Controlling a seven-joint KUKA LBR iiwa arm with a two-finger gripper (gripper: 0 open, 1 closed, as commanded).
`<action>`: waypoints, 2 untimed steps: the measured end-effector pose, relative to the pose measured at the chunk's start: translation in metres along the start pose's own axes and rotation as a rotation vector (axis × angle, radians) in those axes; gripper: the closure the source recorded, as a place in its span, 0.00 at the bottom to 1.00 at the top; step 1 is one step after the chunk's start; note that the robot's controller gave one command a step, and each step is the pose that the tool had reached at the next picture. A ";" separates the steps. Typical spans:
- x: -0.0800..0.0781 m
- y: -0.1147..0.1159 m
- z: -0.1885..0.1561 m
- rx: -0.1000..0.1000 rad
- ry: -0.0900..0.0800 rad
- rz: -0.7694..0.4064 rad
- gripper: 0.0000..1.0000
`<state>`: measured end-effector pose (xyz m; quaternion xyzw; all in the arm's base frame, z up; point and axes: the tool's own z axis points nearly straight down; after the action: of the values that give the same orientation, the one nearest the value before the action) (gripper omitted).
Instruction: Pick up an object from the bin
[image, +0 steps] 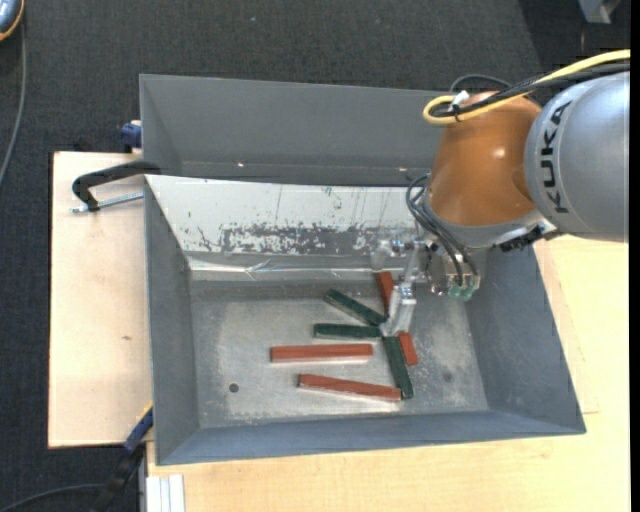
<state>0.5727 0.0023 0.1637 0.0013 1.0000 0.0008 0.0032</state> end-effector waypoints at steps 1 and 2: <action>0.025 0.079 0.004 0.000 0.007 -0.153 0.00; 0.015 0.069 0.014 -0.001 0.002 0.000 0.00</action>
Offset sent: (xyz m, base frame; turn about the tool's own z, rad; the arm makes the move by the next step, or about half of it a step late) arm -0.0079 0.0518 -0.0223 0.0712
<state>0.5580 0.0715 0.1494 0.0012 1.0000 0.0013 0.0021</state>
